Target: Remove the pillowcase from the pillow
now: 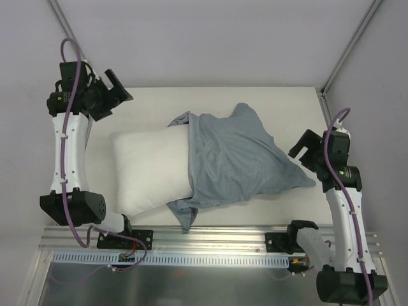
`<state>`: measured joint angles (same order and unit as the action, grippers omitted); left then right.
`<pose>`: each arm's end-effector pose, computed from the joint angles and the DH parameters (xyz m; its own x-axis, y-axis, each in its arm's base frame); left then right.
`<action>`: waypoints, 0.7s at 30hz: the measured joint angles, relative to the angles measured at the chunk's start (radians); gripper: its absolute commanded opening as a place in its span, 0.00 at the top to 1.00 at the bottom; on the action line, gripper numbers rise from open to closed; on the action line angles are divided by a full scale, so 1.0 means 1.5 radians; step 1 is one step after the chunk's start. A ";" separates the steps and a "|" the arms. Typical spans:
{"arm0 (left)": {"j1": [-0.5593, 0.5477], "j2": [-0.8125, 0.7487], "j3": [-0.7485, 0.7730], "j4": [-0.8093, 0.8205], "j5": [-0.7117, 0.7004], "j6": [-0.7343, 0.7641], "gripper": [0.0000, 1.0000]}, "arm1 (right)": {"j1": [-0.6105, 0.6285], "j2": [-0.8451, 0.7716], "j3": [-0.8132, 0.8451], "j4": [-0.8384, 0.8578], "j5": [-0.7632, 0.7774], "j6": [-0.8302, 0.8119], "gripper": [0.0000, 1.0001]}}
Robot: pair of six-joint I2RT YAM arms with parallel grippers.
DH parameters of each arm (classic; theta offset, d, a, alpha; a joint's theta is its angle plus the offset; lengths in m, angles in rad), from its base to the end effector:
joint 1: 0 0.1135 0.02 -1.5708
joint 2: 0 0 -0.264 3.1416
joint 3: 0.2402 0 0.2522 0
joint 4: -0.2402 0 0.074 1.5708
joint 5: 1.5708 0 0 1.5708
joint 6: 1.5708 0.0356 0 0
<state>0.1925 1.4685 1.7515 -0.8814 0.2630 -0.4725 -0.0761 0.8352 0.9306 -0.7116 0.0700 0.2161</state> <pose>0.2973 0.0485 0.4411 -0.5042 -0.5460 -0.6691 -0.2284 0.8315 -0.5064 0.1697 -0.0154 0.3290 -0.5344 0.2553 -0.8058 0.2532 0.9579 0.1355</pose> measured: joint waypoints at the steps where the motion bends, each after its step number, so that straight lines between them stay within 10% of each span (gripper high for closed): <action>1: -0.031 -0.004 0.005 -0.008 -0.028 0.009 0.01 | 0.030 0.005 0.014 0.000 0.009 -0.003 0.02; 16: -0.371 0.066 -0.164 -0.034 -0.182 -0.077 0.02 | 0.506 0.446 0.457 -0.025 0.112 -0.069 0.00; 21: -0.384 0.063 -0.222 0.010 -0.169 -0.108 1.00 | 0.547 0.581 0.546 -0.034 0.087 -0.077 0.17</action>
<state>-0.3828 1.5635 1.4189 -0.8658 0.0090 -0.6338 0.7444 1.7073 1.7489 -0.7624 0.2008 0.1013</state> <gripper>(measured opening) 0.404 0.944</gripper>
